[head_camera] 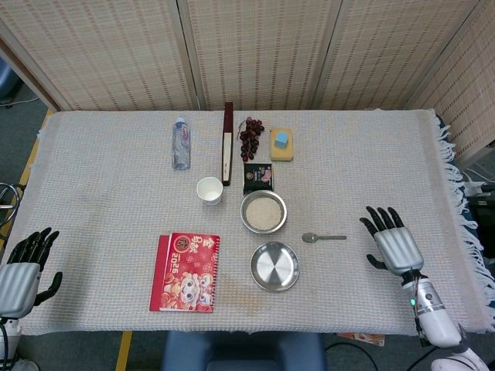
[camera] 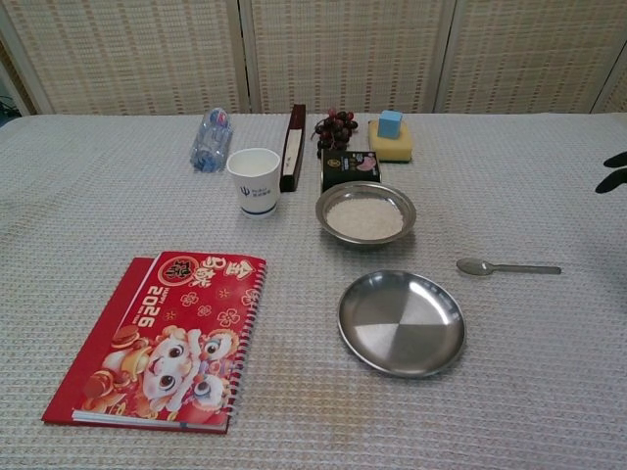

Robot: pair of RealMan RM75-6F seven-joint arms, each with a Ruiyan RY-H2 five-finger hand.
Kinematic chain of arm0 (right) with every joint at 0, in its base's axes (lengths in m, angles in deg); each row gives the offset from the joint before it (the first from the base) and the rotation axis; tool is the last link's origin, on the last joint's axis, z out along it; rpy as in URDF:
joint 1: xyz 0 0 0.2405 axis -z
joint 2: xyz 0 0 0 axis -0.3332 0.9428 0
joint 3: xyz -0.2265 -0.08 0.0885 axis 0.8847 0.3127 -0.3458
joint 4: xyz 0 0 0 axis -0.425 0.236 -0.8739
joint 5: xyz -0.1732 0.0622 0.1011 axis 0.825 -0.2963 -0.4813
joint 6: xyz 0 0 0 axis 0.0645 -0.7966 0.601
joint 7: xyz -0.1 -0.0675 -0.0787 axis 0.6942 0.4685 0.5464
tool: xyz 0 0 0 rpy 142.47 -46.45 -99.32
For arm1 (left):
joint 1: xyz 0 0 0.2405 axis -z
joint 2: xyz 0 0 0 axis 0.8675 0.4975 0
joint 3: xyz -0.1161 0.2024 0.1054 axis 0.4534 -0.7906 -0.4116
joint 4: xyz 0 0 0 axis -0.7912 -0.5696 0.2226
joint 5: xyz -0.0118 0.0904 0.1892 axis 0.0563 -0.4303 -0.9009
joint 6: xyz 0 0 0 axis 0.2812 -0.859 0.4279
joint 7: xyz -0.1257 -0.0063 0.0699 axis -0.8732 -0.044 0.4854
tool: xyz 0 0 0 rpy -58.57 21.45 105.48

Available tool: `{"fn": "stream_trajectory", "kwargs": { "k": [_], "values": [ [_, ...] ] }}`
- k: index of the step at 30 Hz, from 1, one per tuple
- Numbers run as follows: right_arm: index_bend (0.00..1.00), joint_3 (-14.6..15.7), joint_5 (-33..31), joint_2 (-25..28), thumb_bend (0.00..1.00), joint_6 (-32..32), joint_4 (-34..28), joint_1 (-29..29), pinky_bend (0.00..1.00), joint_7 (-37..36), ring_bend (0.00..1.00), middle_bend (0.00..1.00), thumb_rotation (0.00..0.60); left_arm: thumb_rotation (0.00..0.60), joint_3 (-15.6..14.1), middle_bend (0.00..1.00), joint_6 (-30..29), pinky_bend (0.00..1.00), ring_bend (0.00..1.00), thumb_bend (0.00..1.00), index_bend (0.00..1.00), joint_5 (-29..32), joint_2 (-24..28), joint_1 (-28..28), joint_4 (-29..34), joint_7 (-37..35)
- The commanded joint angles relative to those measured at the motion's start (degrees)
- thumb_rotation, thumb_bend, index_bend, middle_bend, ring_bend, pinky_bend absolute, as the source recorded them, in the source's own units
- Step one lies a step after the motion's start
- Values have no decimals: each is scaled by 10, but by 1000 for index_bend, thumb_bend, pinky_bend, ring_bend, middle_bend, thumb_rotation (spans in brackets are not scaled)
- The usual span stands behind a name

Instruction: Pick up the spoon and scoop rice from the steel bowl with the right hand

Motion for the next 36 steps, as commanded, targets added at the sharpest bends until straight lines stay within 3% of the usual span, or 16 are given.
{"fn": "stream_trajectory", "kwargs": {
  "k": [1, 14, 31, 36],
  "values": [
    [357, -12, -23, -32, 218, 32, 34, -28, 0, 0, 0, 0, 569, 600, -1, 0, 1, 112, 0, 420, 0, -2, 1, 0, 1, -3],
    [467, -20, -58, -105, 278, 77, 111, -82, 0, -10, 0, 0, 567, 600, -5, 0, 10, 112, 0, 419, 0, -2, 6, 3, 3, -6],
    [498, -13, -84, -154, 281, 105, 157, -120, 0, 1, 0, 0, 573, 600, -6, 0, 15, 114, 0, 426, 0, 0, 10, 3, 2, -11],
    [507, -11, -87, -161, 284, 107, 163, -126, 0, -2, 0, 0, 600, 600, -7, 0, 18, 114, 0, 426, 0, 1, 11, 4, 3, -11]
  ]
}}
